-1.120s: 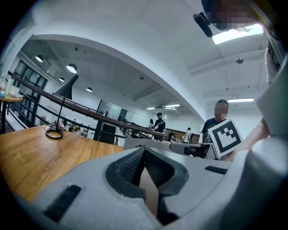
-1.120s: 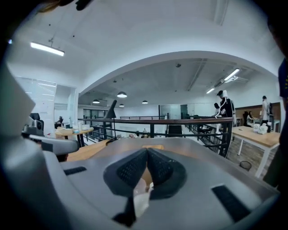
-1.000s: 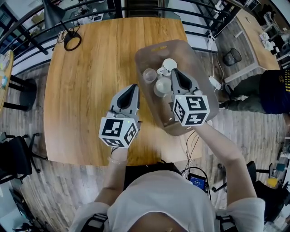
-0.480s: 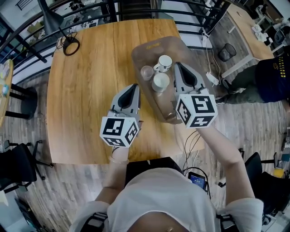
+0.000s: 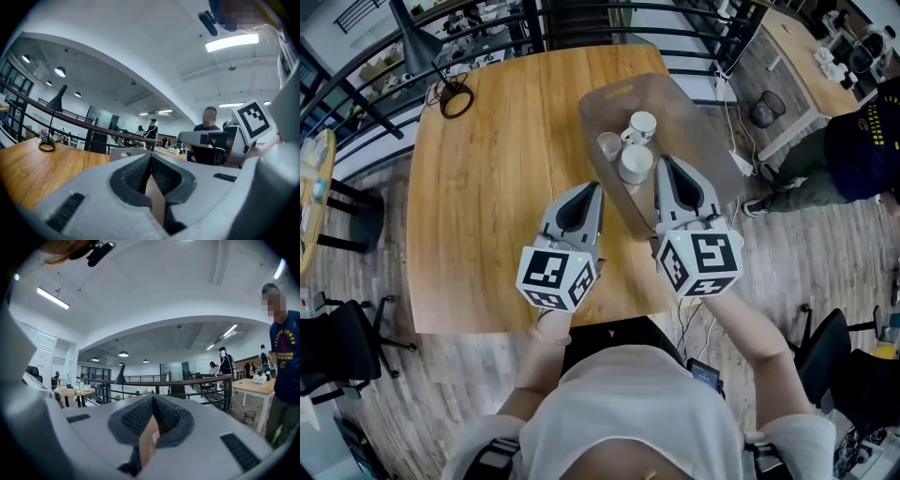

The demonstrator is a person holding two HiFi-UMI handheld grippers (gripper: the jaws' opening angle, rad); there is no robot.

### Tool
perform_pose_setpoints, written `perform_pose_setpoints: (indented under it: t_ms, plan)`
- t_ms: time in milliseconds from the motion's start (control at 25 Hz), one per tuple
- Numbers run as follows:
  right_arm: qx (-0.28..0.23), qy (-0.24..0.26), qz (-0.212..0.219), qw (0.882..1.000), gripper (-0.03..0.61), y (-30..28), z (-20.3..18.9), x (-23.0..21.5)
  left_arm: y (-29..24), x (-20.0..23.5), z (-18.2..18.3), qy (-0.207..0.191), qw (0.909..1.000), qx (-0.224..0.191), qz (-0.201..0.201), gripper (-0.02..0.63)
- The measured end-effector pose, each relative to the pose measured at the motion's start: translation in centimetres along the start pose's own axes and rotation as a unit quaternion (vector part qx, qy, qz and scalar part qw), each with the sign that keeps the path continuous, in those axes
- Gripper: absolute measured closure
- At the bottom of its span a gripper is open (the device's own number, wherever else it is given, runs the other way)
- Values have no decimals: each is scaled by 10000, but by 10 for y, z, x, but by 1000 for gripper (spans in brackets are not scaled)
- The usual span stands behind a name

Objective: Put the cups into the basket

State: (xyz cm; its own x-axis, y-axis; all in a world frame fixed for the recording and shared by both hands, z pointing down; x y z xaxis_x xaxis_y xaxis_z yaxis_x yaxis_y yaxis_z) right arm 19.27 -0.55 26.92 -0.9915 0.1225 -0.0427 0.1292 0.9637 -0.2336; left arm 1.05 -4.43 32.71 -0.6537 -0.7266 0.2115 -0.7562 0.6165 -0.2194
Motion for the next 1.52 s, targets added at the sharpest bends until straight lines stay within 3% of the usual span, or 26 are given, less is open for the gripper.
perform_pose_setpoints:
  t_ms: [560, 1000, 1520]
  plan:
    - [-215, 47, 124, 9997, 566, 46, -45, 51, 36, -36, -20, -195, 9985, -81, -507, 607]
    - [-106, 79, -129, 9998, 566, 64, -79, 67, 55, -39, -44, -17, 9986, -53, -534, 607]
    - [159, -54, 35, 9999, 566, 60, -90, 74, 60, -34, -51, 13, 9988, -8, -481, 607]
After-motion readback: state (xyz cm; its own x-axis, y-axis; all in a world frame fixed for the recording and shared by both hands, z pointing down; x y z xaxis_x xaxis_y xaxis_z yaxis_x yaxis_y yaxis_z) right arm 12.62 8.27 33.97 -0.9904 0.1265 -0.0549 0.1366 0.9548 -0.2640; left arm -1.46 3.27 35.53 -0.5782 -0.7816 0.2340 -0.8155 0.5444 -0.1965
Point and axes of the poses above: the fingertips, and each gripper's own axes: y backward along the fingers, x to its left, z out of its top, the point moved 9 cm from there along y, backward along the fingers, and after that the axes turned 11 degrees about x, right-handed, at the moved point
